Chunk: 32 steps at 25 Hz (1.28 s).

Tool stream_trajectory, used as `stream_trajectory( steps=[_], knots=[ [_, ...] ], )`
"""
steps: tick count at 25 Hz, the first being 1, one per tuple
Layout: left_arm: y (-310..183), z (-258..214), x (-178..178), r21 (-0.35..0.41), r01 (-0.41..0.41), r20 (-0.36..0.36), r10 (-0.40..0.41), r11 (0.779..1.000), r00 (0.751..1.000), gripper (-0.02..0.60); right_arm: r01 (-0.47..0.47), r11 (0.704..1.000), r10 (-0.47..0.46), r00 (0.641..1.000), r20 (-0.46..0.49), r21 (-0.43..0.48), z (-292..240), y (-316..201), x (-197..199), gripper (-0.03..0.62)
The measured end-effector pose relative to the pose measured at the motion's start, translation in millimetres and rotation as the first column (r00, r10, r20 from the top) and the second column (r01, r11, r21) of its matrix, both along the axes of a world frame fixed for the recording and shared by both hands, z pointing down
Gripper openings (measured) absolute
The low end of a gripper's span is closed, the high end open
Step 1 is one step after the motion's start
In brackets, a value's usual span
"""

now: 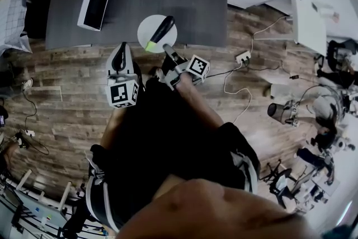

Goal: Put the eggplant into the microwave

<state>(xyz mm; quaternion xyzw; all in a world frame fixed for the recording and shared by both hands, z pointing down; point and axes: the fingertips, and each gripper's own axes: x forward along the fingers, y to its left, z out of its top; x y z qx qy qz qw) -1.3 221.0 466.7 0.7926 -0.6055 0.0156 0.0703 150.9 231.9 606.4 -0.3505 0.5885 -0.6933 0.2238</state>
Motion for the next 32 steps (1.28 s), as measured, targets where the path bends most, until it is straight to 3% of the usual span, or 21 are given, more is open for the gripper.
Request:
stream_trajectory(
  steps=[7, 20, 32],
  knots=[
    [-19, -7, -2, 0.016, -0.025, 0.004, 0.025, 1.0, 1.0, 0.035, -0.032, 0.999, 0.032, 0.999, -0.008, -0.002, -1, -14, 1, 0.04],
    [-101, -6, -44, 0.017, -0.096, 0.001, 0.096, 0.995, 0.995, 0.035, -0.076, 0.997, 0.075, 0.997, -0.017, -0.011, -1, -76, -51, 0.04],
    [-167, -2, -82, -0.006, -0.172, -0.026, 0.172, 0.985, 0.985, 0.035, -0.176, 0.984, 0.176, 0.984, -0.016, -0.013, 1, -128, -85, 0.04]
  ],
)
